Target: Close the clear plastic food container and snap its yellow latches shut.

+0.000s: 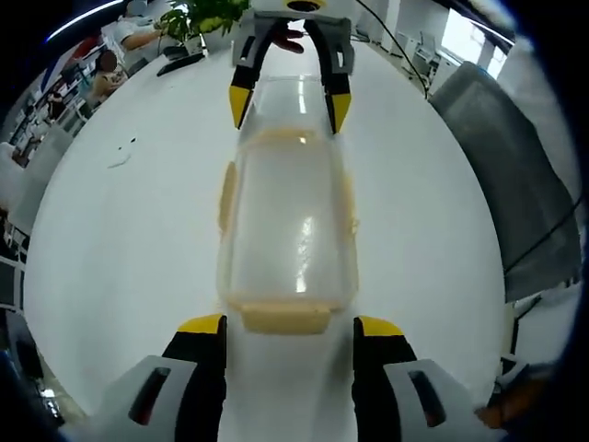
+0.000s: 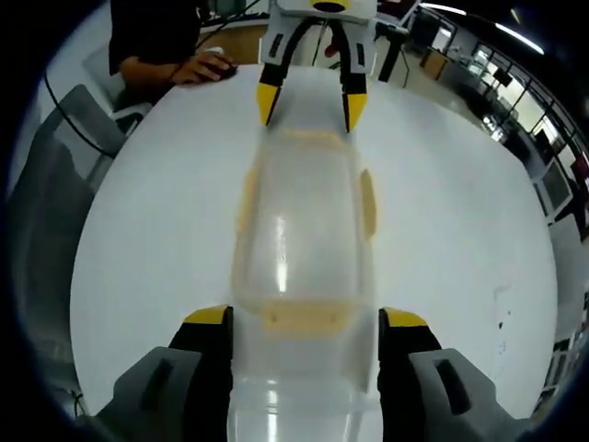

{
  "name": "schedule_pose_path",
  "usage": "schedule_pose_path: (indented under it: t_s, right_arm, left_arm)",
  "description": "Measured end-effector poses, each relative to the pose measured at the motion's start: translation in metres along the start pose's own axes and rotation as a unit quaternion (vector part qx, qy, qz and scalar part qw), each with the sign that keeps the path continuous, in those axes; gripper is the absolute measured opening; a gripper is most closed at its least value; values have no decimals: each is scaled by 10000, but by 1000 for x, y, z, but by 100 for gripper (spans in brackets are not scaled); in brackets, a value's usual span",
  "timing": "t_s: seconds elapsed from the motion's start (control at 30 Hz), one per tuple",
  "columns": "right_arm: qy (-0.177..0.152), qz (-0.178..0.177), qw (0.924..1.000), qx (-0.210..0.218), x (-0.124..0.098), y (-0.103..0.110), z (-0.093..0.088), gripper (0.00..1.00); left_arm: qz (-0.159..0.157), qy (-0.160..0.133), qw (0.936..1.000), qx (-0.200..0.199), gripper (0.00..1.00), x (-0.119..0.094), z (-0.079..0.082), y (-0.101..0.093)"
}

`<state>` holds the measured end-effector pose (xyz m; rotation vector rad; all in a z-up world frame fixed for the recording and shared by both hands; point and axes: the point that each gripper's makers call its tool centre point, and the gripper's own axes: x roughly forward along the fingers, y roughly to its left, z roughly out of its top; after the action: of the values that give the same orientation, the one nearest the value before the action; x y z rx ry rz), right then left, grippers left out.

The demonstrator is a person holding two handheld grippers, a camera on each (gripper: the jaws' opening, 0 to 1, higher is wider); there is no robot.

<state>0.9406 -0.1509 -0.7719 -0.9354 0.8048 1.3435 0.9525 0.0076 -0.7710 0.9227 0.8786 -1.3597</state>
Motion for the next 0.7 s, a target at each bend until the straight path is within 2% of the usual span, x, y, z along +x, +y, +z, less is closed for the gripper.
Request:
schedule_pose_path:
  t_s: [0.43,0.7]
  right_arm:
    - [68,99,9999,-14,5,3,-5,57]
    - [67,154,9999,20,6,4,-4,53]
  left_arm:
    - [-135,53,9999,-29,49,9,-6,-2]
    - [-157,27,9999,5,46,12,-2,-2]
